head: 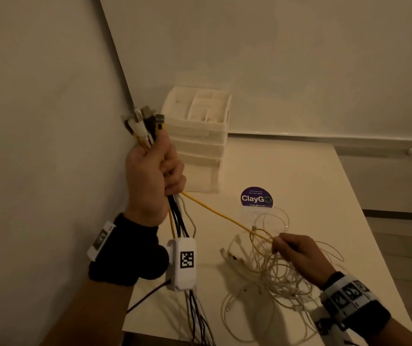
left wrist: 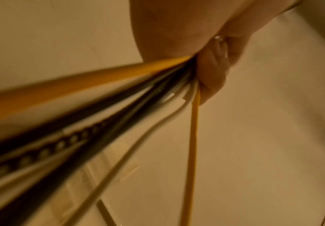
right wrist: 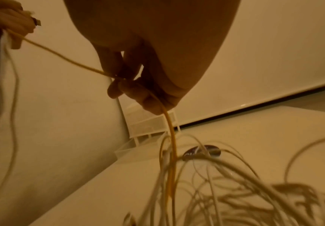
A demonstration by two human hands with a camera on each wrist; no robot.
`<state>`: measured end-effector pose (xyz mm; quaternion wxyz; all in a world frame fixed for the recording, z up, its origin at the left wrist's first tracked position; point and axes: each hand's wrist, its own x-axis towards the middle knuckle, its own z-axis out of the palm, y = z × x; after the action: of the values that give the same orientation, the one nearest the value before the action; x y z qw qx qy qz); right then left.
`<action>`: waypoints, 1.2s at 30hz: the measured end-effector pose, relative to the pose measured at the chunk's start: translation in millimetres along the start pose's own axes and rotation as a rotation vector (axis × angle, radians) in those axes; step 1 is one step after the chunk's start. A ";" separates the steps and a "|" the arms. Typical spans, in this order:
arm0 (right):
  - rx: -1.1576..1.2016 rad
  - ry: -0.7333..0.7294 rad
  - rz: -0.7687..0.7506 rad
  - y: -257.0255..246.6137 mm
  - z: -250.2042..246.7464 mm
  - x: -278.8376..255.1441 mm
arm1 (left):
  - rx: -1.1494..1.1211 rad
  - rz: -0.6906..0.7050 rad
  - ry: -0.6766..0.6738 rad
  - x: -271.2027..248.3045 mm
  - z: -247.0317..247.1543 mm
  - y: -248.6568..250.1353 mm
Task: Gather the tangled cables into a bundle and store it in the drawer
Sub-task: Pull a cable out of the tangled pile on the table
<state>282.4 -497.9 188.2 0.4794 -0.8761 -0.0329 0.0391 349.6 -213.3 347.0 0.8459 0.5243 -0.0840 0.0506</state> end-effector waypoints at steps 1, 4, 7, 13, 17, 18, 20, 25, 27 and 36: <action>-0.017 0.014 0.004 -3.0 -2.9 5.2 | 0.079 0.007 -0.030 -4.8 1.8 -0.2; -0.050 0.066 -0.013 -32.7 -13.9 19.2 | 0.457 0.007 -0.174 -22.5 18.3 -14.9; 0.002 0.110 -0.084 -73.2 -30.0 27.9 | 0.638 -0.041 -0.276 -33.1 40.1 -44.4; 0.281 0.095 -0.194 -127.8 -55.5 29.0 | 0.664 -0.052 -0.264 -36.8 69.0 -79.9; 0.448 0.044 -0.180 -115.6 -54.7 11.8 | 0.516 -0.022 -0.240 -31.2 76.0 -65.6; 0.473 0.035 -0.185 -108.8 -50.6 7.5 | 0.478 -0.022 -0.217 -28.7 75.5 -60.9; 0.524 0.028 -0.172 -91.6 -40.7 1.2 | 0.386 -0.003 -0.126 -19.1 71.3 -48.5; 0.467 0.060 -0.098 -41.2 -18.6 -8.0 | 0.230 0.076 0.113 9.1 44.8 -14.6; 0.418 0.084 -0.082 -31.4 -14.0 -7.3 | 0.302 0.098 0.131 10.5 38.0 -13.7; 0.062 0.042 -0.087 -61.8 -29.6 11.7 | 0.696 0.202 0.066 -14.0 36.2 -41.0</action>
<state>295.8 -488.3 255.7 0.5084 -0.8591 -0.0596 0.0007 339.7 -264.0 324.1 0.6097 0.7680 -0.0857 0.1765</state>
